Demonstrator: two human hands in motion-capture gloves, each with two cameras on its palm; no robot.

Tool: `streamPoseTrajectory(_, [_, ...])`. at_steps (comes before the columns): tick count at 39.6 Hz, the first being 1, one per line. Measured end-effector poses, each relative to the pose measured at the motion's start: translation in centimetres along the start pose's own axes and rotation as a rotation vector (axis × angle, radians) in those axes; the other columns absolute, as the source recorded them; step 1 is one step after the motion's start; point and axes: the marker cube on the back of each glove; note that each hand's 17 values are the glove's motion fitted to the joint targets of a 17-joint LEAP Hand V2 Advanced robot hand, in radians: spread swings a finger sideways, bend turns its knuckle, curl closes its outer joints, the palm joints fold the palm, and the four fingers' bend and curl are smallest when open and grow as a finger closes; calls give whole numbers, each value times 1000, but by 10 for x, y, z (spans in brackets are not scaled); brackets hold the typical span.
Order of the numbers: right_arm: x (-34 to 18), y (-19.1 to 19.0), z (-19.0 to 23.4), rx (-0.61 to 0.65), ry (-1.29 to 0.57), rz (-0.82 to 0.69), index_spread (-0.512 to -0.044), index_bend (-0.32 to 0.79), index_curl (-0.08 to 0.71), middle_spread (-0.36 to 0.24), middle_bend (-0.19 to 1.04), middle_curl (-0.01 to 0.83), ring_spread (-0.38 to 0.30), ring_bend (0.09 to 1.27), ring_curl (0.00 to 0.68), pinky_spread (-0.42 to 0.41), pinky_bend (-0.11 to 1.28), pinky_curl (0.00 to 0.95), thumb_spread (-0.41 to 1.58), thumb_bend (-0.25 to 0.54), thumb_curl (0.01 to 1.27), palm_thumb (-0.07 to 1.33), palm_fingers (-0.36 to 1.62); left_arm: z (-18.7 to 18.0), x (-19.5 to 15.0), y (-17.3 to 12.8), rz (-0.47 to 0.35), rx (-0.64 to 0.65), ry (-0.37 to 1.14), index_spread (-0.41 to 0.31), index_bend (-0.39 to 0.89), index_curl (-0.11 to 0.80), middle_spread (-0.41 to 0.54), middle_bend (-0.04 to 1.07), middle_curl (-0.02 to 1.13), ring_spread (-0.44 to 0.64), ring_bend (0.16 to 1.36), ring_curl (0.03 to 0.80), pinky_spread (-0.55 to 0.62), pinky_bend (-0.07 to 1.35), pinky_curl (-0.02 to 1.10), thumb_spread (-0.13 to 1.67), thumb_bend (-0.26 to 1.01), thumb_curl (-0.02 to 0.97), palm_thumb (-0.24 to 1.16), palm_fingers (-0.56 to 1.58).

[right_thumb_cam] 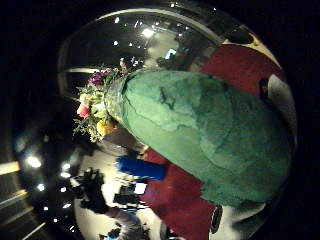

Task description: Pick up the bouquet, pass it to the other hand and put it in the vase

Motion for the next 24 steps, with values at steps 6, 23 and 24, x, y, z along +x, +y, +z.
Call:
streamPoseTrajectory(6, [-37, -19, -5, 116, -301, -142, -207, 463, 499, -176, 805, 630, -193, 977, 556, -243, 737, 495, 726, -15, 525, 1013, 1429, -11, 24, -38, -6, 53, 208, 73, 129, 211, 253, 190, 350, 317, 679, 281, 338, 468, 346, 993, -9, 308, 127, 163])
streamPoseTrajectory(23, [-133, 34, 13, 16, -729, -293, -206, 466, 554, -170, 844, 640, -187, 1012, 565, -231, 787, 530, 553, -21, 636, 1044, 1386, 4, 99, -126, -50, 91, 708, 129, 89, 191, 277, 213, 356, 326, 701, 289, 321, 477, 349, 1000, -17, 341, 329, 116])
streamPoseTrajectory(24, [-136, 38, 16, 16, -736, -305, -206, 465, 556, -170, 845, 640, -187, 1014, 565, -231, 787, 531, 549, -22, 640, 1044, 1385, 6, 101, -128, -41, 94, 725, 124, 96, 191, 272, 219, 359, 321, 700, 288, 321, 475, 348, 989, -23, 342, 328, 120])
